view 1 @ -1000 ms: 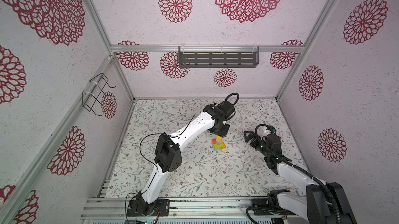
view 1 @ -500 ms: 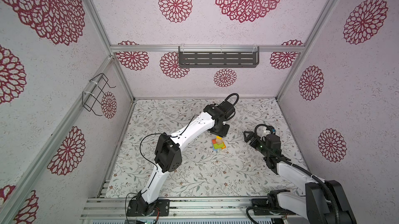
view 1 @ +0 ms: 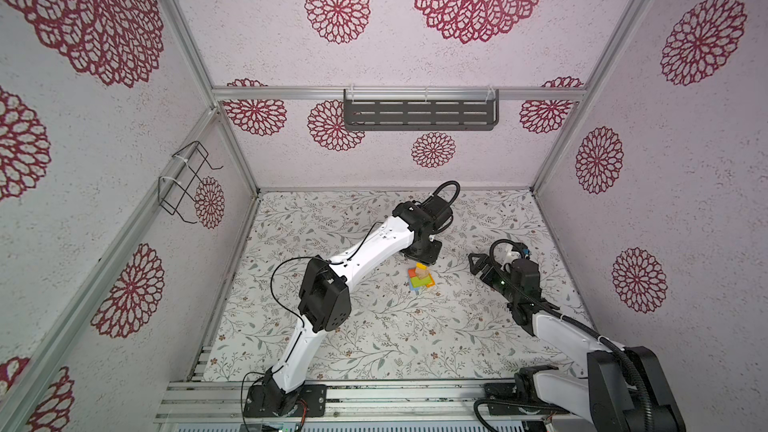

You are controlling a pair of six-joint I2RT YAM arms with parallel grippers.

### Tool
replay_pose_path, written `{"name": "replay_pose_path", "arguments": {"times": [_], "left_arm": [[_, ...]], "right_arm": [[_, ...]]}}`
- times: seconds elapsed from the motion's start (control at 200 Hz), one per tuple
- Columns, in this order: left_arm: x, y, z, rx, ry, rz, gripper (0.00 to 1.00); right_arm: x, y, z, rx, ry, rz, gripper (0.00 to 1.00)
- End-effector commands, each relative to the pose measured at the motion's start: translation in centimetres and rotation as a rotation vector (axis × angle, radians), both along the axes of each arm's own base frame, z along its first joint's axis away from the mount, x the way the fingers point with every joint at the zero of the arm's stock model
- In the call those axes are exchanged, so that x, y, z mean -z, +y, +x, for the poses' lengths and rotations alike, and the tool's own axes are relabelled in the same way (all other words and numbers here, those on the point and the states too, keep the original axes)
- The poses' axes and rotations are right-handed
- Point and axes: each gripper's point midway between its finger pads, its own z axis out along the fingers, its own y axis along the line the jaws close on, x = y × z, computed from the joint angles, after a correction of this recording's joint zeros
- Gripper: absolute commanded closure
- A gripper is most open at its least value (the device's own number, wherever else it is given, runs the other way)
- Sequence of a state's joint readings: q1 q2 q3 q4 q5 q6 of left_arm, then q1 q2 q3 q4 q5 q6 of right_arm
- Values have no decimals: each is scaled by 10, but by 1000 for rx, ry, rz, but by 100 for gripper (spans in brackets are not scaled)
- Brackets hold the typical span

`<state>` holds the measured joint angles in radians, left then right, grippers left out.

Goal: Build the wood block tower
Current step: 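Hold the yellow block above the stack and align it with the left gripper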

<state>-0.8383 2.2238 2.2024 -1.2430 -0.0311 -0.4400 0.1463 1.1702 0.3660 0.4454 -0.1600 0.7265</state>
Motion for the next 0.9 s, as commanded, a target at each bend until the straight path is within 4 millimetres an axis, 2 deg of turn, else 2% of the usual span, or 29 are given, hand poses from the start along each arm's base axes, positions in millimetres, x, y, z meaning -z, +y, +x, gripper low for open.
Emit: {"name": "replay_pose_path", "arguments": {"times": [0.0,0.896], "left_arm": [[10,-5,-2,-4,13,3,73],[16,-4,-2,-1,22,18,73]], "right_arm": [[-4,1,3,-2,-22,14,1],[9,17,6,-51,15,53,1]]}}
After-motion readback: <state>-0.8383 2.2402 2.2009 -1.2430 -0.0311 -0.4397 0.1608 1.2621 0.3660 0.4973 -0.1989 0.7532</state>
